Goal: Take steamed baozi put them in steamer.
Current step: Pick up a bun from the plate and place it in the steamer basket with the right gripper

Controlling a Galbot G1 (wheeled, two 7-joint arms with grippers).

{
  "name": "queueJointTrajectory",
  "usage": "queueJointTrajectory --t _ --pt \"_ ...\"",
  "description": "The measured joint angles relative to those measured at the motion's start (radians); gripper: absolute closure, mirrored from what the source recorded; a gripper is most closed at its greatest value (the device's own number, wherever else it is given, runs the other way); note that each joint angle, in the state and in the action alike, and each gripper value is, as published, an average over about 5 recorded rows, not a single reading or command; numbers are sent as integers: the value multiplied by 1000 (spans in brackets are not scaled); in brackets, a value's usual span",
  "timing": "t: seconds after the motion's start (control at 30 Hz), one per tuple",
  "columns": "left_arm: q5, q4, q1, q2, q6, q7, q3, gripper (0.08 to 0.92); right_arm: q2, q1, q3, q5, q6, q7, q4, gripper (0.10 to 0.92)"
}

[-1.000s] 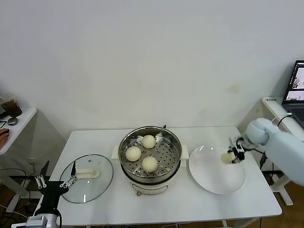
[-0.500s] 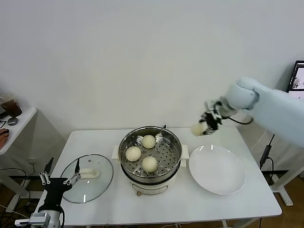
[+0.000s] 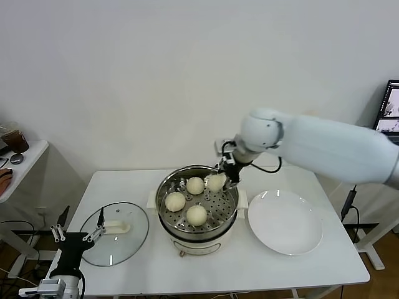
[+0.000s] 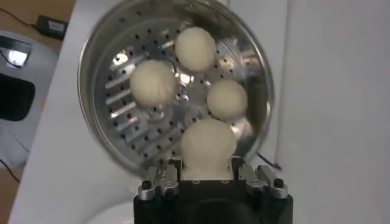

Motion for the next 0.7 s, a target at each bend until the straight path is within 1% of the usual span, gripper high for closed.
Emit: queueJointTrajectory --t 0.53,0.63,0.7 --pt "-1 16 -10 0 3 0 -5 177 96 -139 3 -92 -21 28 -123 525" --pt "-1 16 -9 -1 3 0 -4 177 101 -151 9 -104 -23 32 -136 495" --pt "-1 16 -8 -1 3 0 -4 177 102 -157 13 -110 -23 35 -141 446"
